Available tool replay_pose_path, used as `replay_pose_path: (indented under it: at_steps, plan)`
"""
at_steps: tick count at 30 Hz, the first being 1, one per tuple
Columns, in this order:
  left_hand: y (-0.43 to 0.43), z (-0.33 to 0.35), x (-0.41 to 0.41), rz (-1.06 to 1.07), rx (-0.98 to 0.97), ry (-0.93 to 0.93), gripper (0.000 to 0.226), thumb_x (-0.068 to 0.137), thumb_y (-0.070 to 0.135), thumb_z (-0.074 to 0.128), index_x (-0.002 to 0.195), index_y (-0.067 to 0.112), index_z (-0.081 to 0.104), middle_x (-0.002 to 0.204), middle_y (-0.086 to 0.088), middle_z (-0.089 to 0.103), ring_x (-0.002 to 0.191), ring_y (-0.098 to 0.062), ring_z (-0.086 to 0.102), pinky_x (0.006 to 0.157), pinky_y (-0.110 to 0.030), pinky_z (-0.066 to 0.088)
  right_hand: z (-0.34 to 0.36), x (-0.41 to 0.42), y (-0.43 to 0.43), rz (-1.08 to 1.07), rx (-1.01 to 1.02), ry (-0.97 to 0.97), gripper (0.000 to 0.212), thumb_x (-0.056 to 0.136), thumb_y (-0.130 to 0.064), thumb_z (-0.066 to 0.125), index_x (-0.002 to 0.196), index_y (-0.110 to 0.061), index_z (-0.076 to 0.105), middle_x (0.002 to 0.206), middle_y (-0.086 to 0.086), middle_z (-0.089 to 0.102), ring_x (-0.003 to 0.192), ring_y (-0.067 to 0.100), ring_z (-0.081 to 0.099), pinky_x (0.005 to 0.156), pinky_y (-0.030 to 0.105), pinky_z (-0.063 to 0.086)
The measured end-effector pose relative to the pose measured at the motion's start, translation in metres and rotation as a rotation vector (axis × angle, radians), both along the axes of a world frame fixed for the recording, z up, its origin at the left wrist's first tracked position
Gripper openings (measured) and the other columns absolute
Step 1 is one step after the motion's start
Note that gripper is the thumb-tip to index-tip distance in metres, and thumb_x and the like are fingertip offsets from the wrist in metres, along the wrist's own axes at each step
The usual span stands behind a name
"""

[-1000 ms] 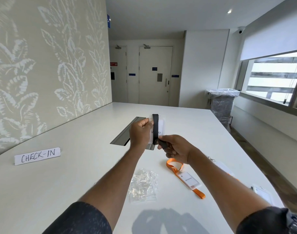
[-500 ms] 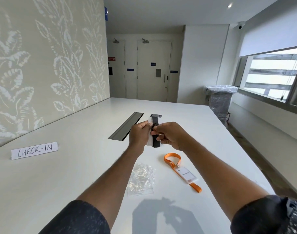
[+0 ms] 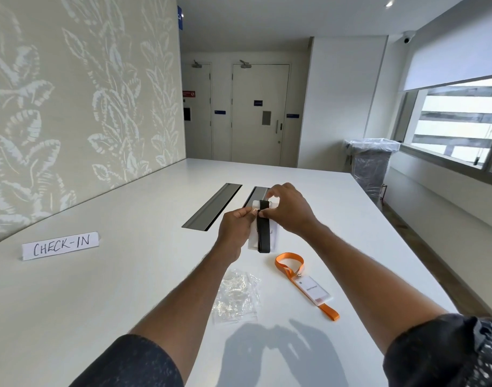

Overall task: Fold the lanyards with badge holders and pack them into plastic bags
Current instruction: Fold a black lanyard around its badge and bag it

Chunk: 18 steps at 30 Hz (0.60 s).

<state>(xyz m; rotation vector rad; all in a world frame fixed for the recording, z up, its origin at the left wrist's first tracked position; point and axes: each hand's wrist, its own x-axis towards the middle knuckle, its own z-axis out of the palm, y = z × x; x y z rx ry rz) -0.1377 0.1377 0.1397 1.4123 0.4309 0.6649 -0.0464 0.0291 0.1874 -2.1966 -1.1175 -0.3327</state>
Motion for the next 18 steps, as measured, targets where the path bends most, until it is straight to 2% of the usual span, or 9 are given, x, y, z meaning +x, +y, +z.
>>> replay_pose_path:
  at_steps: [2,3,5,7,11,13,16,18]
  plan:
    - [0.001,0.000,0.002,-0.012,-0.005,0.001,0.024,0.097,0.015,0.057,0.115,0.006,0.070,0.111,-0.015,0.070,0.096,-0.024,0.063,0.100,-0.048,0.051,0.003,0.005,0.001,0.035,-0.034,0.041,0.050,0.076,-0.029,0.078,0.120,-0.013,0.063,0.122,0.006,0.062,0.110,0.026,0.056,0.085,0.031,0.045]
    - [0.001,-0.001,0.003,-0.017,-0.006,0.001,0.026,0.097,0.015,0.057,0.118,0.005,0.068,0.115,-0.016,0.070,0.098,-0.025,0.062,0.101,-0.048,0.050,0.005,0.007,0.001,0.059,-0.053,0.061,0.044,0.078,-0.027,0.077,0.116,-0.010,0.066,0.117,0.007,0.066,0.105,0.026,0.058,0.078,0.028,0.043]
    - [0.001,0.000,0.004,-0.014,0.002,-0.005,0.025,0.096,0.016,0.058,0.117,0.006,0.069,0.115,-0.016,0.070,0.097,-0.024,0.062,0.100,-0.048,0.049,0.008,0.008,0.002,0.090,-0.084,0.105,0.023,0.080,-0.025,0.073,0.095,-0.006,0.073,0.090,0.009,0.068,0.082,0.024,0.059,0.059,0.026,0.038]
    - [0.001,-0.001,0.005,0.011,0.008,-0.019,0.019,0.094,0.017,0.062,0.109,0.010,0.073,0.107,-0.013,0.072,0.093,-0.023,0.062,0.097,-0.046,0.050,0.009,0.009,0.002,0.089,-0.084,0.136,0.022,0.082,-0.025,0.071,0.082,-0.003,0.071,0.074,0.010,0.062,0.067,0.020,0.050,0.051,0.027,0.032]
    - [0.002,-0.005,0.007,0.098,0.045,-0.032,0.017,0.090,0.021,0.067,0.101,0.012,0.076,0.097,-0.007,0.074,0.088,-0.022,0.064,0.089,-0.043,0.054,0.004,0.011,0.000,0.071,-0.039,0.179,0.023,0.085,-0.025,0.069,0.089,-0.003,0.073,0.082,0.015,0.068,0.066,0.021,0.054,0.056,0.029,0.042]
    - [0.006,-0.008,0.008,0.155,0.086,-0.014,0.019,0.089,0.024,0.066,0.098,0.010,0.076,0.086,-0.001,0.072,0.079,-0.020,0.062,0.079,-0.037,0.054,0.000,0.014,-0.003,0.033,0.002,0.200,0.022,0.086,-0.024,0.067,0.091,-0.005,0.074,0.083,0.014,0.069,0.065,0.023,0.057,0.058,0.032,0.050]
    - [0.012,-0.017,0.004,0.274,0.193,0.112,0.022,0.085,0.024,0.063,0.075,0.005,0.070,0.059,0.007,0.054,0.060,-0.017,0.046,0.056,-0.022,0.040,-0.011,0.024,-0.012,-0.059,0.122,0.265,0.018,0.084,-0.024,0.067,0.083,-0.007,0.075,0.077,0.018,0.070,0.059,0.024,0.056,0.058,0.035,0.052]
    - [0.016,-0.030,0.003,0.298,0.261,0.272,0.022,0.081,0.017,0.058,0.062,0.007,0.058,0.058,-0.003,0.047,0.061,-0.027,0.038,0.055,-0.024,0.033,-0.023,0.031,-0.020,-0.120,0.198,0.332,0.018,0.083,-0.023,0.068,0.080,-0.007,0.075,0.075,0.017,0.070,0.057,0.022,0.055,0.059,0.036,0.052]
